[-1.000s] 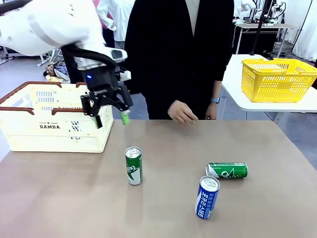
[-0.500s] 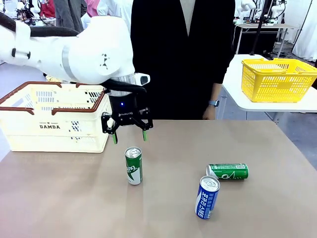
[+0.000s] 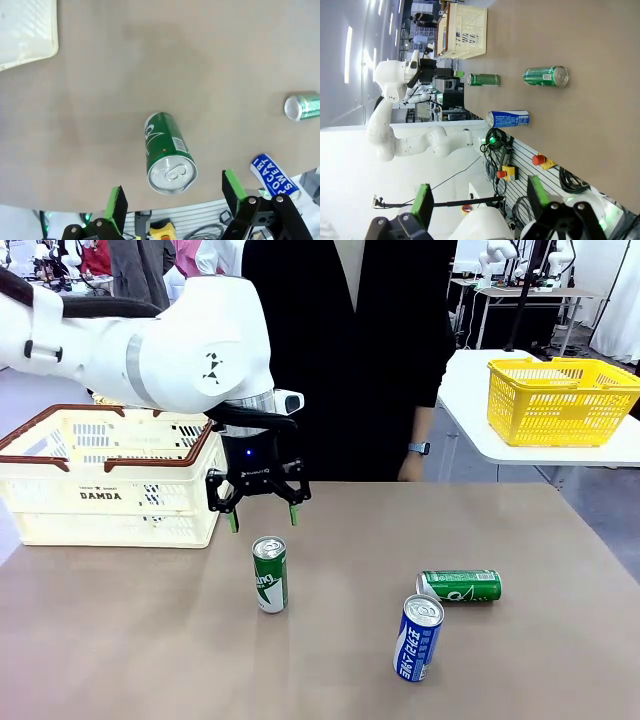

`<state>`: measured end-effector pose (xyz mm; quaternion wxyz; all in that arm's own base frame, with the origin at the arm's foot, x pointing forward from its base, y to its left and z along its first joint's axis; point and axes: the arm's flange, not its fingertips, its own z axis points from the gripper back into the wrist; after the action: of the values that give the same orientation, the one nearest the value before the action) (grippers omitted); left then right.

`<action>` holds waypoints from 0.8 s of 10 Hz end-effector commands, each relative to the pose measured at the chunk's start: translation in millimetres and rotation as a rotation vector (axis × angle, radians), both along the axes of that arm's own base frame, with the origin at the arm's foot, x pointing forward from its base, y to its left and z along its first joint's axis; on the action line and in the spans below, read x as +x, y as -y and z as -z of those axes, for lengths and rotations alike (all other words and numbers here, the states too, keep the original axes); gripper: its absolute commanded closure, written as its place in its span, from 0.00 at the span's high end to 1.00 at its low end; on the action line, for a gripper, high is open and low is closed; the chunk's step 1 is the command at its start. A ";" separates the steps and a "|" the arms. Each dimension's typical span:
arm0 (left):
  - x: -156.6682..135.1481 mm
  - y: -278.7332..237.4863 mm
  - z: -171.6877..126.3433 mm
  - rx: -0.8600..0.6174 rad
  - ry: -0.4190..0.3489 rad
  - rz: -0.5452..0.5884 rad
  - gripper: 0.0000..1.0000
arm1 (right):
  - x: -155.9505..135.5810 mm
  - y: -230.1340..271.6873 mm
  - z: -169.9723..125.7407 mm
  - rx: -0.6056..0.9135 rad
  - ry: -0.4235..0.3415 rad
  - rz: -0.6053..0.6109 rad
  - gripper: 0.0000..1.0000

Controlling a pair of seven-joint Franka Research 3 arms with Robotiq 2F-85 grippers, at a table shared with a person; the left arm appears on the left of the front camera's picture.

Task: Place the drinks into the Shopping basket.
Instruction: Pick up one drink and place it into the Shopping basket.

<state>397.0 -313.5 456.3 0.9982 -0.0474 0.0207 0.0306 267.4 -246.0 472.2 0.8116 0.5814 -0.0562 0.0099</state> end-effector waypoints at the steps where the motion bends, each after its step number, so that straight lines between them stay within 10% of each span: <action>1: -22.2 -1.0 11.4 0.016 0.055 -0.059 1.00 | -2.0 -0.4 -4.3 -0.003 -0.015 -0.004 1.00; 8: -41.4 9.0 68.1 0.023 0.129 0.012 1.00 | -2.0 -0.4 -4.3 -0.003 -0.015 -0.004 1.00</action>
<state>343.9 -318.6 394.6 0.9979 -0.0405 -0.0327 0.0380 267.4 -245.9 472.2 0.8116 0.5814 -0.0561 0.0099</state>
